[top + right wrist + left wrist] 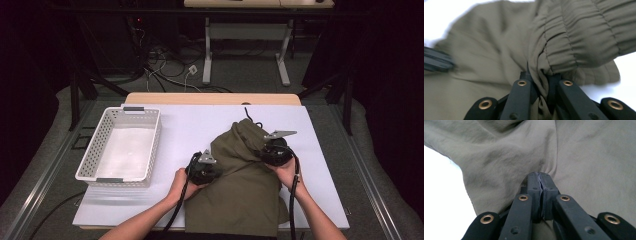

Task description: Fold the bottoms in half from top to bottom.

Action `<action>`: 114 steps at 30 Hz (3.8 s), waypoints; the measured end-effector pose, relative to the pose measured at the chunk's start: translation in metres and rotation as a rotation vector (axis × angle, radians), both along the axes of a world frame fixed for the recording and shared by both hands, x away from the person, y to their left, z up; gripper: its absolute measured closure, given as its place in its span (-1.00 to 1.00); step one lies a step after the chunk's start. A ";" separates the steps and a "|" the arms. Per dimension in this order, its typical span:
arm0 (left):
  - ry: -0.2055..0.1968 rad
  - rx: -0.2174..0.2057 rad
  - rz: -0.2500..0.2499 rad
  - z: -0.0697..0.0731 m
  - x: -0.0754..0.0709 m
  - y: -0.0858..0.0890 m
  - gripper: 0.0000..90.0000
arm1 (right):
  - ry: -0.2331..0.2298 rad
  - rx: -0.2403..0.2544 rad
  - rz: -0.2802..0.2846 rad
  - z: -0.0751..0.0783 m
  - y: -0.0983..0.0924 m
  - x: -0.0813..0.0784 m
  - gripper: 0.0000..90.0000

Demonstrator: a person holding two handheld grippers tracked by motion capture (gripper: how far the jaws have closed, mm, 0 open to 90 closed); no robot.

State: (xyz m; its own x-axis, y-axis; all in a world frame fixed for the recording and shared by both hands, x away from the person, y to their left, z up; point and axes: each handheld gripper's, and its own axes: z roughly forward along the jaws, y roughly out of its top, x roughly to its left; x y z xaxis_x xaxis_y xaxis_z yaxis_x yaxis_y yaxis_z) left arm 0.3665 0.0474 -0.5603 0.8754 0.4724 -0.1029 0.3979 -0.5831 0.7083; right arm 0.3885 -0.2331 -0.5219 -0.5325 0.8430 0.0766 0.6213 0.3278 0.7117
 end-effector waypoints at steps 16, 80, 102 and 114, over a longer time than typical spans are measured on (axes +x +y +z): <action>0.001 -0.002 -0.001 0.000 0.000 0.000 0.94 | 0.069 -0.016 -0.142 -0.009 -0.031 0.026 0.05; 0.004 -0.011 0.000 -0.001 0.001 0.001 0.94 | 0.084 0.040 -0.150 0.004 -0.044 0.066 0.68; 0.006 -0.013 0.003 -0.001 0.000 0.001 0.94 | -0.124 -0.010 0.073 0.044 0.004 0.004 0.72; 0.006 -0.015 0.002 -0.001 0.001 0.001 0.94 | -0.164 -0.040 0.170 0.039 0.023 -0.025 0.72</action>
